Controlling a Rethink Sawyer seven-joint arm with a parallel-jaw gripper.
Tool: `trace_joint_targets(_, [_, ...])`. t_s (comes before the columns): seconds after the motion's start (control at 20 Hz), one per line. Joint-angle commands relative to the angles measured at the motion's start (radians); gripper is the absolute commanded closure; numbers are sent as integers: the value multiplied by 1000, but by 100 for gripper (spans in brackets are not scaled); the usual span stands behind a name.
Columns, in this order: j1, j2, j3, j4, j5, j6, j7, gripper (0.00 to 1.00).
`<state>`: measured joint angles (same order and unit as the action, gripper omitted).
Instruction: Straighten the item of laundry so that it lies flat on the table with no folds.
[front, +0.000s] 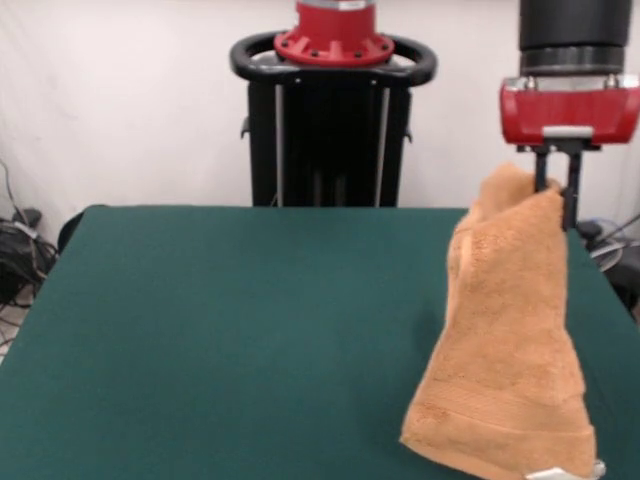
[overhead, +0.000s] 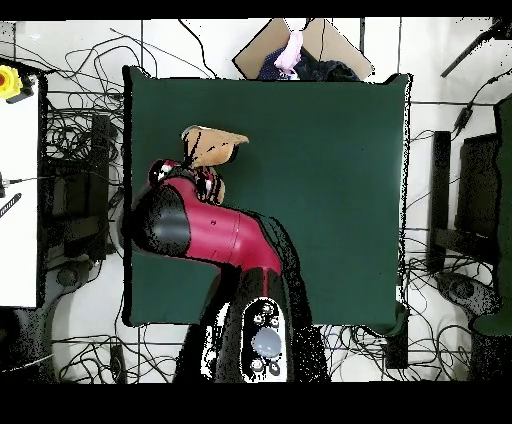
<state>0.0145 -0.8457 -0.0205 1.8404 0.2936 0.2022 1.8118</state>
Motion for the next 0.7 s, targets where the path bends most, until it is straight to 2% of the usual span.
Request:
trace_joint_targets(0.05, [12,40,112,161,199,-67,434,100])
trace_joint_targets(0.35, [2,70,134,191,294,-126,518,100])
trace_joint_targets(0.55, [-76,83,232,228,300,-171,551,100])
trace_joint_targets(0.7, [-93,89,245,230,292,-170,560,100])
